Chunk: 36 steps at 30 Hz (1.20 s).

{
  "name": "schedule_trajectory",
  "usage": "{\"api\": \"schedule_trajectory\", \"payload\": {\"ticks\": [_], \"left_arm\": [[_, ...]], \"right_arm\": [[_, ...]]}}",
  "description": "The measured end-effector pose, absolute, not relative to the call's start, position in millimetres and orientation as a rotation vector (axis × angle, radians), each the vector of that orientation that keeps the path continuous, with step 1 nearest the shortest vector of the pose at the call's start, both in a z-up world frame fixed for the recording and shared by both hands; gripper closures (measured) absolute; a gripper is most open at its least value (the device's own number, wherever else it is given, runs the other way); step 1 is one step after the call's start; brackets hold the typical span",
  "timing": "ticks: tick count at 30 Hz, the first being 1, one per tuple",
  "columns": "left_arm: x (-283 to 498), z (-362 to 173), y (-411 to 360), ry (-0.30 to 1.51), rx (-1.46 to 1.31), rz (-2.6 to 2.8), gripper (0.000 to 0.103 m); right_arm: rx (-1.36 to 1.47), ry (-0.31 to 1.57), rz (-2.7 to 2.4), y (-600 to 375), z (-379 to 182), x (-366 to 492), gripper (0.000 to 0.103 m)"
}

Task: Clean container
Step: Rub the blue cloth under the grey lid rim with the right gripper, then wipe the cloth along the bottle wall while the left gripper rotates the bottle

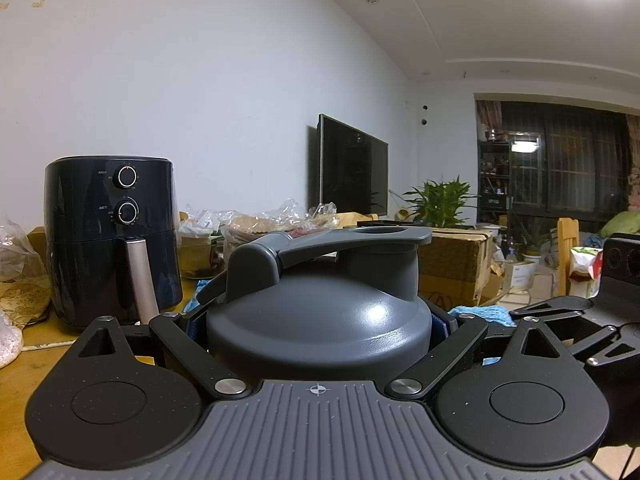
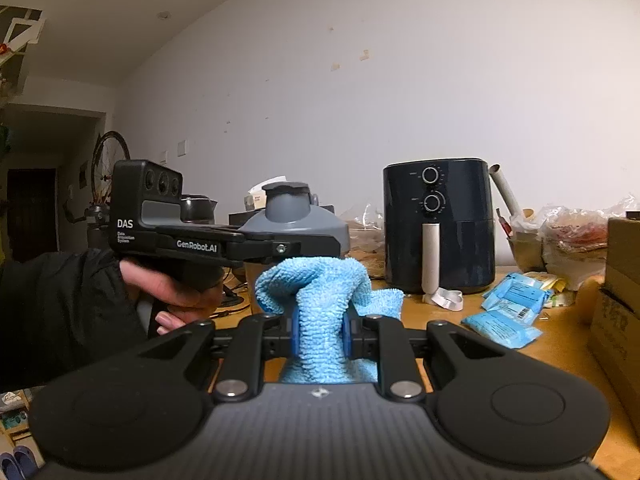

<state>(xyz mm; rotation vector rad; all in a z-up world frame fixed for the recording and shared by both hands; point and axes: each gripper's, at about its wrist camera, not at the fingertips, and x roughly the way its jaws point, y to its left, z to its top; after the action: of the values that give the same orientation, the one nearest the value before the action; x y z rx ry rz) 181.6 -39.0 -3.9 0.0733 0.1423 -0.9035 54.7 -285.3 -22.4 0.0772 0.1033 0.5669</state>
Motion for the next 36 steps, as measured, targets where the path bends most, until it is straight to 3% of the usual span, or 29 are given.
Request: {"api": "schedule_trajectory", "payload": {"ticks": [12,22,23,36], "left_arm": [[178,-11,-51,0.148,0.174,-0.850,0.008],[177,-8,-49,0.155,0.122,-0.818,0.004],[177,-8,-48,0.162,0.112,-0.813,0.000],[174,-2,-50,0.158,0.059,-0.784,0.000]], "right_arm": [[0.090,0.118,0.549,-294,-24,47,0.086],[0.100,0.124,0.542,-299,-25,44,0.084],[0.102,0.125,0.544,-299,-26,44,0.084],[0.107,0.128,0.535,-300,-29,45,0.084]]}}
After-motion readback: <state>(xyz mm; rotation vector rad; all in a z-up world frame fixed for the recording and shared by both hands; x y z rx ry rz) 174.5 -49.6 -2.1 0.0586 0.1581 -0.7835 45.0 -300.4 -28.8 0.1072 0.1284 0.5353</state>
